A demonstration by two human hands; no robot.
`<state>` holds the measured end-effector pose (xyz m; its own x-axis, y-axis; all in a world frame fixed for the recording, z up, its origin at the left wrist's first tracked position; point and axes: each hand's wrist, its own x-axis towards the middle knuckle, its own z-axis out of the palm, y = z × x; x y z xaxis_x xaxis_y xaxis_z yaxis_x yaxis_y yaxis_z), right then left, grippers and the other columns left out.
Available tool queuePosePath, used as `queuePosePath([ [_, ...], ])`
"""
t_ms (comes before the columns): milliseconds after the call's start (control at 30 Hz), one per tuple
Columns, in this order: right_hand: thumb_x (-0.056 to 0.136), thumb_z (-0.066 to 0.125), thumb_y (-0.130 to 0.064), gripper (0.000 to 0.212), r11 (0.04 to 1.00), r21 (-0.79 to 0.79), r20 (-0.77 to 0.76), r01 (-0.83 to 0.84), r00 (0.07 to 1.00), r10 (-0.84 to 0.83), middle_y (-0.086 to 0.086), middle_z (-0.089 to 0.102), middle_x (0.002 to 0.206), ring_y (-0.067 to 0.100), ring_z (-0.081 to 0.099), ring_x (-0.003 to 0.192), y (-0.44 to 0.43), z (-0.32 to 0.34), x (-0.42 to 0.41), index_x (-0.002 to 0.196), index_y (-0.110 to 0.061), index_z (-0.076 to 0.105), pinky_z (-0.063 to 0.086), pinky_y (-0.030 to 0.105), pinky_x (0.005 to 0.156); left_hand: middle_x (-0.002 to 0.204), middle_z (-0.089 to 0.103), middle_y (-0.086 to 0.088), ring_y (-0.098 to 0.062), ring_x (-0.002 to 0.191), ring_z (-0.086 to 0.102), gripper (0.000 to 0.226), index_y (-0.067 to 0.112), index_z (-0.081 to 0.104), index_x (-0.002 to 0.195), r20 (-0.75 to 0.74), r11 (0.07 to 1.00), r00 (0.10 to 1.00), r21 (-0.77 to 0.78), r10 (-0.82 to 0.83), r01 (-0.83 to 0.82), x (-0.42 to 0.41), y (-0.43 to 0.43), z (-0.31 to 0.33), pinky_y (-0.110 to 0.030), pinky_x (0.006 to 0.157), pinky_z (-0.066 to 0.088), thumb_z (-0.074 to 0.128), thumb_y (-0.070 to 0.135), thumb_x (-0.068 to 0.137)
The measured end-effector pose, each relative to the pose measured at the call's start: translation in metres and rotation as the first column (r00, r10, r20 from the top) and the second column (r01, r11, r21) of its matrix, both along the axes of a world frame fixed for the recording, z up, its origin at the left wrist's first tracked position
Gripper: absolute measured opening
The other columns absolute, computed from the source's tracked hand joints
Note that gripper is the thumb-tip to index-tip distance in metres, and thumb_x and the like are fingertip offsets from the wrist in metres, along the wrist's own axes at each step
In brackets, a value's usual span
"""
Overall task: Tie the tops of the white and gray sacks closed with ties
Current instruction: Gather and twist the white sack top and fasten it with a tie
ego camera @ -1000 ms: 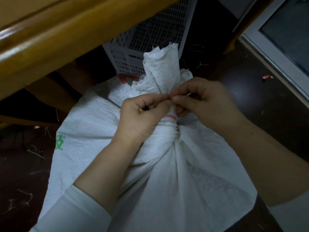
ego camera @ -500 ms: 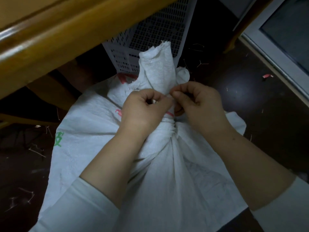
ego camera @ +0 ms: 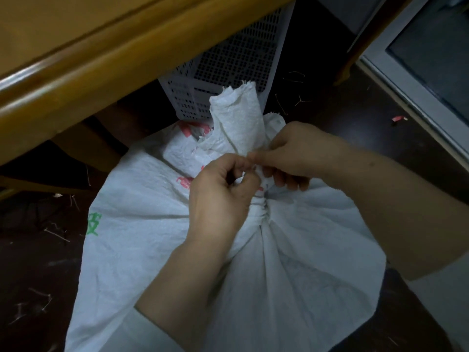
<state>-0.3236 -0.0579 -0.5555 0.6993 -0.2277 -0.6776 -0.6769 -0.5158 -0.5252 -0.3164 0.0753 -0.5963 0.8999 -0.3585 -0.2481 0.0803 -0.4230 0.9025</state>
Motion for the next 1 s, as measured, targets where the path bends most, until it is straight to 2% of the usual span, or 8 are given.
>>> queuePosePath([
  [100,0.091,0.057,-0.027,0.03,0.987,0.16,-0.084,-0.009,0.996,0.023,0.0,0.056,0.047,0.01,0.046,0.037,-0.005,0.005,0.003,0.069,-0.007,0.065,0.037,0.017,0.035,0.08,0.069,-0.012,-0.032,0.075,0.066,0.025,0.025,0.066,0.072,-0.022,0.999,1.0,-0.042,0.001,-0.002,0.0,0.001,0.0,-0.051,0.074,0.054,0.058,0.046,0.06],
  [200,0.088,0.056,-0.011,0.022,0.96,0.278,-0.105,0.037,0.994,-0.008,0.002,0.057,0.05,0.009,0.046,0.04,-0.008,0.007,0.002,0.069,-0.006,0.067,0.037,0.017,0.037,0.076,0.071,-0.01,-0.025,0.075,0.068,0.003,0.025,0.069,0.071,-0.071,0.996,0.997,-0.077,0.032,-0.038,-0.003,0.004,0.002,-0.042,0.076,0.056,0.071,0.027,0.07],
  [267,0.085,0.053,-0.006,0.022,0.952,0.303,-0.087,0.038,0.996,-0.012,0.005,0.057,0.051,0.011,0.045,0.041,-0.006,0.006,-0.002,0.068,-0.005,0.066,0.037,0.018,0.038,0.074,0.072,-0.005,-0.02,0.076,0.069,0.013,0.028,0.072,0.07,-0.106,0.993,0.993,-0.1,0.059,-0.07,-0.004,0.008,0.002,-0.035,0.078,0.056,0.072,0.016,0.076],
  [367,0.083,0.052,-0.003,0.025,0.955,0.297,-0.049,0.008,0.999,0.007,0.006,0.058,0.051,0.013,0.044,0.042,-0.001,0.008,-0.008,0.063,-0.005,0.067,0.037,0.021,0.039,0.081,0.073,0.0,-0.017,0.082,0.069,0.028,0.036,0.071,0.066,-0.134,0.99,0.989,-0.113,0.068,-0.084,-0.007,0.012,0.006,-0.031,0.082,0.055,0.07,0.011,0.079],
  [500,0.084,0.043,-0.015,0.033,0.915,0.391,-0.174,0.102,0.984,-0.035,0.009,0.062,0.054,0.014,0.048,0.042,-0.004,0.011,-0.007,0.071,0.001,0.069,0.04,0.019,0.039,0.086,0.071,0.002,-0.012,0.083,0.067,0.02,0.027,0.071,0.075,-0.113,0.994,0.992,-0.091,0.053,-0.063,-0.01,0.01,0.011,-0.023,0.08,0.052,0.069,0.007,0.079],
  [767,0.087,0.046,-0.01,0.027,0.962,0.273,-0.179,0.012,0.983,0.038,0.005,0.057,0.051,0.012,0.044,0.04,0.002,0.016,-0.008,0.068,-0.004,0.065,0.035,0.018,0.036,0.085,0.07,0.002,-0.012,0.082,0.066,0.017,0.022,0.072,0.078,-0.091,0.995,0.994,-0.075,0.065,-0.072,-0.017,0.011,0.013,-0.019,0.078,0.051,0.07,0.005,0.077],
  [900,0.084,0.05,-0.019,0.032,0.988,0.142,-0.049,-0.055,0.997,0.063,0.001,0.053,0.045,0.009,0.04,0.036,0.011,0.013,-0.012,0.057,-0.009,0.064,0.031,0.018,0.038,0.084,0.073,-0.005,-0.019,0.085,0.068,0.013,0.018,0.075,0.081,-0.156,0.991,0.984,-0.086,0.085,-0.099,-0.019,0.014,0.017,-0.03,0.084,0.055,0.07,0.007,0.078],
  [1000,0.08,0.058,-0.021,0.034,0.987,0.151,0.196,0.056,0.977,-0.085,-0.002,0.048,0.038,0.004,0.038,0.036,0.015,0.007,-0.018,0.047,-0.011,0.062,0.035,0.019,0.044,0.082,0.075,-0.009,-0.023,0.085,0.071,0.01,0.007,0.075,0.086,-0.295,0.975,0.945,-0.123,0.141,-0.184,-0.016,0.012,0.024,-0.038,0.088,0.056,0.07,0.006,0.078],
])
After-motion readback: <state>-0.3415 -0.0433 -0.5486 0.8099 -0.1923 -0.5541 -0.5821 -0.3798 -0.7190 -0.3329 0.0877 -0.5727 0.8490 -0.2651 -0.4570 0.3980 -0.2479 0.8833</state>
